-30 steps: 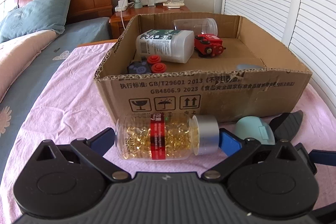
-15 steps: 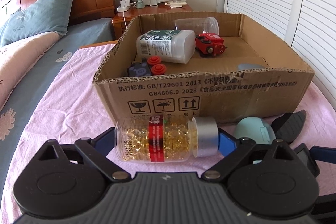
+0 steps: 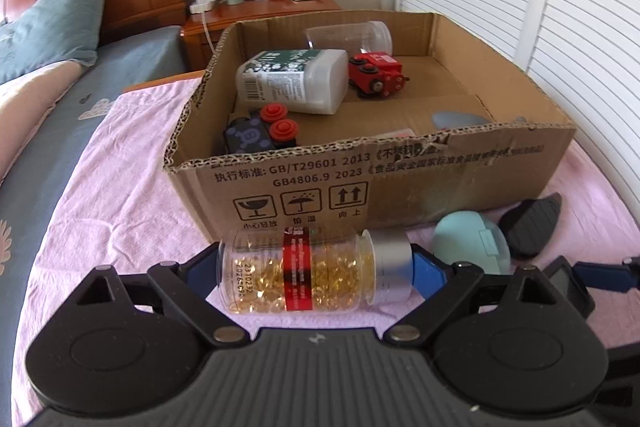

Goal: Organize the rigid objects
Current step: 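Close the right gripper on the black timer while the left gripper closes on the capsule bottle, then carry the black timer into the box and open right gripper while left carries the capsule bottle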

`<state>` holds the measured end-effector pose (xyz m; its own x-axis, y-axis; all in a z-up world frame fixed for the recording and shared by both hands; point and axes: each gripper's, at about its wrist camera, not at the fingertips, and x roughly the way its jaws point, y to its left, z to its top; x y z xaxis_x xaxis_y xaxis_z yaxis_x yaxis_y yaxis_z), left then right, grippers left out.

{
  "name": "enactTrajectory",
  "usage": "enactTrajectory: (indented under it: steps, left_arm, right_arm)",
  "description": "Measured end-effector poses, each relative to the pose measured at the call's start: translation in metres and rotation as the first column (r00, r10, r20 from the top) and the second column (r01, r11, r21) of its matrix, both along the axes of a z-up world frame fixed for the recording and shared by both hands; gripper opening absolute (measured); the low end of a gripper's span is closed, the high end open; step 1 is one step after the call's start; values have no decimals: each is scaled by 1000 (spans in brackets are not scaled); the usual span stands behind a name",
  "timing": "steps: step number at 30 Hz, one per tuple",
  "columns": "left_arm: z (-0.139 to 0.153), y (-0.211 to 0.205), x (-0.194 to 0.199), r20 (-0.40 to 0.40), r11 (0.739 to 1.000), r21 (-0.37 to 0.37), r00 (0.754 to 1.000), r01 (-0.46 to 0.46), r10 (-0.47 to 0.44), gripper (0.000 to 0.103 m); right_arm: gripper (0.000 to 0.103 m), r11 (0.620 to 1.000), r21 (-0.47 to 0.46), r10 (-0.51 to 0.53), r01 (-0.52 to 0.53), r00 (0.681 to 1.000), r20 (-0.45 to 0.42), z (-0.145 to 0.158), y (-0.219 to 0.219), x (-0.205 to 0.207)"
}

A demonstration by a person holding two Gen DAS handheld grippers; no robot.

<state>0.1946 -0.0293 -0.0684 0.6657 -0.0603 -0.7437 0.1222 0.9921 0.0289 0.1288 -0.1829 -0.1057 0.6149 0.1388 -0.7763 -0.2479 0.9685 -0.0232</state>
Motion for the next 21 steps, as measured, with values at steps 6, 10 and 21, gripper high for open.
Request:
enactTrajectory:
  steps: [6,10,21]
  left_arm:
    - [10,3,-10,-24,993,12,992,120,-120,93]
    - [20,7,-18,-43,986,-13,985,165,-166,93]
    - [60,11,-35,-27,964,-47,964,263,-264,93]
  right_arm:
    - [74,1000,2,15,-15,1000,-4,8,-7,-5]
    - [74,999,-15,35,-35,999,6,16,-10,-12]
    - [74,994,-50,96,-93,994,53,49,-16,-24]
